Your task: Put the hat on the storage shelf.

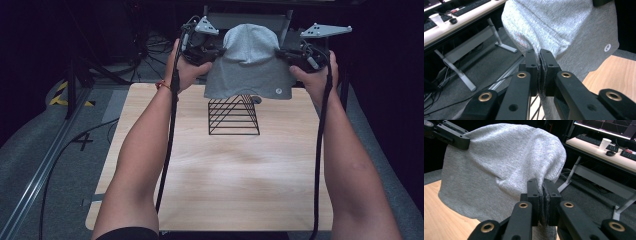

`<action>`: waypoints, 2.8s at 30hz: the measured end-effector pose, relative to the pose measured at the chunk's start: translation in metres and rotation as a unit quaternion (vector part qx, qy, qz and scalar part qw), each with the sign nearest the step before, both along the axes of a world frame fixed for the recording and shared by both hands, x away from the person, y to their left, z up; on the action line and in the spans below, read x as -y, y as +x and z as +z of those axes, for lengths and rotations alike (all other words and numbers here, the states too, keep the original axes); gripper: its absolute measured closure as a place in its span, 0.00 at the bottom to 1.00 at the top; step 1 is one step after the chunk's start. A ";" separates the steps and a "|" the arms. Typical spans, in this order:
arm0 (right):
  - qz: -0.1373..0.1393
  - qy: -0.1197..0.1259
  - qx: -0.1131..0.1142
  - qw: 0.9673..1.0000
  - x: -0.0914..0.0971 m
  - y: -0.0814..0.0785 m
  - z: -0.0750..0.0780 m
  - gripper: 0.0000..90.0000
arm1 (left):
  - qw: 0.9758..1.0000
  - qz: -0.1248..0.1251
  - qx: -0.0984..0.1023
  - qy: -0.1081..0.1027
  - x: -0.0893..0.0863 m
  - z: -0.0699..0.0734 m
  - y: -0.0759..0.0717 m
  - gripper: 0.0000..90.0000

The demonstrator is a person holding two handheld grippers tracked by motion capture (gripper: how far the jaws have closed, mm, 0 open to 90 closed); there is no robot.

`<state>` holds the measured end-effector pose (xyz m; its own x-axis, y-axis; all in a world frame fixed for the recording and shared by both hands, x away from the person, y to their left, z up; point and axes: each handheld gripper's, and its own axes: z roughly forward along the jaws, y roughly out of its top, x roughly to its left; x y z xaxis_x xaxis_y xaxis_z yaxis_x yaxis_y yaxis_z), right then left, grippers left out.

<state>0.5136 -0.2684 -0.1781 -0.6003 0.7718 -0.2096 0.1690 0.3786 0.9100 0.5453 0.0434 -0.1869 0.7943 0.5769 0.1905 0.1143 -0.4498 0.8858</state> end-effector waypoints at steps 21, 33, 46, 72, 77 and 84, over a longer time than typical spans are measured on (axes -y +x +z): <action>-0.012 -0.005 -0.020 1.000 -0.015 0.033 -0.022 0.95 | 0.999 0.030 -0.014 -0.004 -0.004 -0.019 0.026 0.95; -0.011 0.003 -0.028 1.000 -0.011 0.040 -0.032 0.95 | 0.999 0.014 -0.031 -0.009 -0.001 -0.032 0.028 0.95; 0.002 0.014 -0.023 1.000 -0.002 0.019 -0.038 0.95 | 0.999 -0.004 -0.029 -0.027 -0.013 -0.030 0.007 0.95; 0.018 0.025 -0.009 0.999 0.010 -0.006 -0.039 0.95 | 0.997 -0.046 -0.012 -0.054 -0.022 -0.026 -0.024 0.95; 0.023 0.024 -0.004 0.999 0.012 -0.011 -0.036 0.95 | 0.997 -0.059 -0.005 -0.053 -0.021 -0.023 -0.032 0.95; 0.030 0.016 -0.009 0.999 0.010 -0.019 -0.040 0.95 | 0.997 -0.065 -0.014 -0.050 -0.022 -0.033 -0.038 0.95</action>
<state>0.4943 -0.2783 -0.2186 -0.6495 0.7403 -0.1736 0.1630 0.3586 0.9191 0.5073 0.0651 -0.2202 0.8678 0.4838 0.1135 0.0863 -0.3716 0.9244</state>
